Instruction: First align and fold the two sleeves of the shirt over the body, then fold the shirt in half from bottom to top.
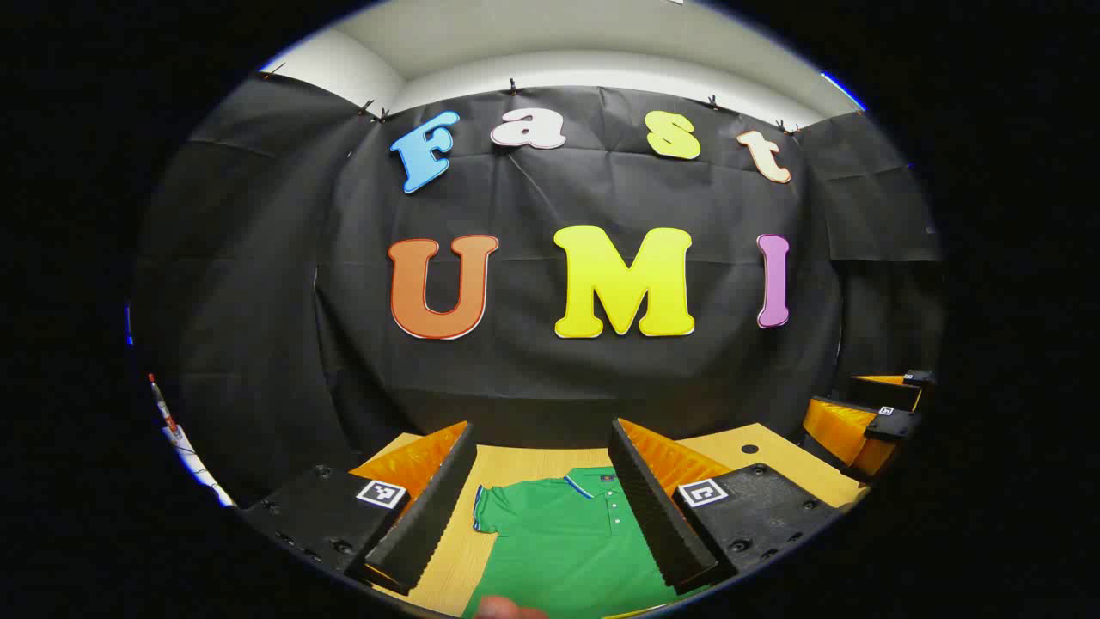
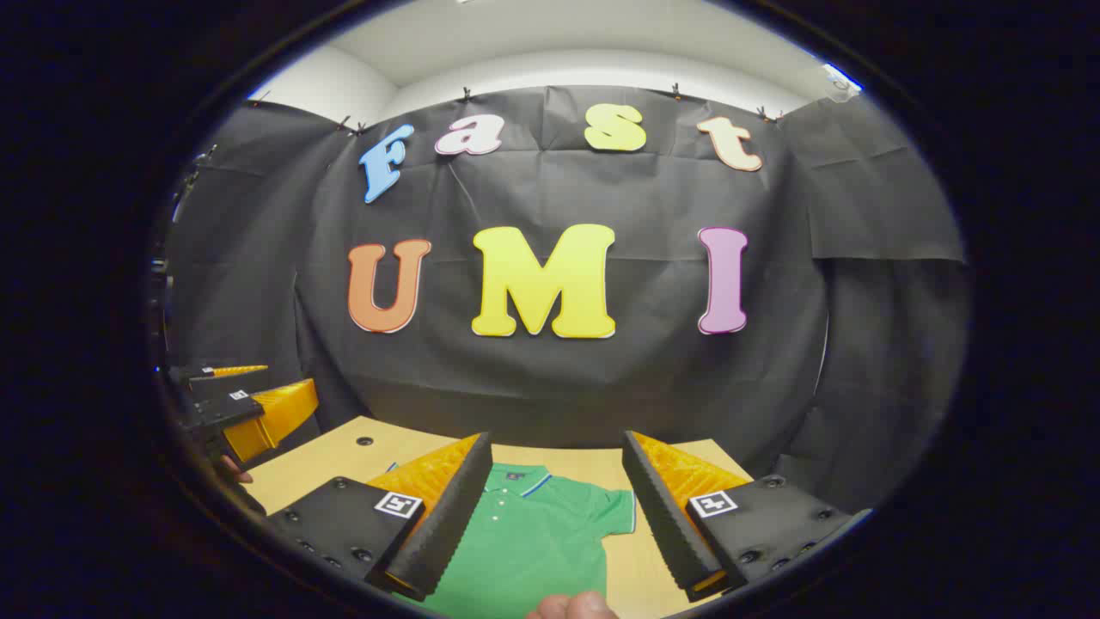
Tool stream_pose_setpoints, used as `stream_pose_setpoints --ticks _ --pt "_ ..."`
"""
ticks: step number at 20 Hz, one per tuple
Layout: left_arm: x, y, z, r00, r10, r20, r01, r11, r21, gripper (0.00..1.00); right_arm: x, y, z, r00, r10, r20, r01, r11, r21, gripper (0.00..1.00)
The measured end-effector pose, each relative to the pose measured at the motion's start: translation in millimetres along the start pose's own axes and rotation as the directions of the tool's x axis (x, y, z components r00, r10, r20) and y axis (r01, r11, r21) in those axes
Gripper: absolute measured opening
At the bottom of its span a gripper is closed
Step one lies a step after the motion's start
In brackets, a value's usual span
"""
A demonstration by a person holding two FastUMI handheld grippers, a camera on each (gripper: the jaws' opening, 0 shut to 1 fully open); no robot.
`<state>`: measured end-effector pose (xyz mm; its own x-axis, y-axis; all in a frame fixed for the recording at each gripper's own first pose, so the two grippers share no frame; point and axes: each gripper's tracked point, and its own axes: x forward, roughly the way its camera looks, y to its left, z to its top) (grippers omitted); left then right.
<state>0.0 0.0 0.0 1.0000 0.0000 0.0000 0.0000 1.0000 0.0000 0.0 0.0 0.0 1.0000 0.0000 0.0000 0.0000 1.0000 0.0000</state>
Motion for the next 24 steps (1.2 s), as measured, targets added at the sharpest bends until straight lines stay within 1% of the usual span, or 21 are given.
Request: stream_pose_setpoints --ticks 3,4,5,16,24 --pt "0.5 -1.8 0.1 1.000 -0.009 0.000 0.009 1.000 0.000 0.99 -0.3 0.3 3.4 1.000 -0.005 0.011 0.005 1.000 0.005 0.92" --pt "-0.1 -2.3 1.3 1.000 -0.012 0.000 0.012 1.000 -0.001 0.99 0.7 -2.0 5.6 1.000 -0.015 0.015 0.015 1.000 0.001 0.96" --pt "0.3 -1.8 2.1 1.000 -0.012 0.002 0.012 1.000 0.000 0.99 1.1 -3.7 9.3 0.999 -0.023 0.026 0.023 1.000 0.001 0.92" --pt "5.2 -4.5 -2.9 0.999 -0.033 -0.020 0.033 0.999 -0.009 0.99 7.0 -1.7 10.1 1.000 -0.023 0.019 0.023 1.000 0.001 0.92" --pt "3.5 -12.1 1.5 0.999 -0.039 -0.008 0.039 0.999 -0.008 0.99 7.9 -20.1 18.2 0.997 -0.063 0.033 0.063 0.998 0.003 0.92"
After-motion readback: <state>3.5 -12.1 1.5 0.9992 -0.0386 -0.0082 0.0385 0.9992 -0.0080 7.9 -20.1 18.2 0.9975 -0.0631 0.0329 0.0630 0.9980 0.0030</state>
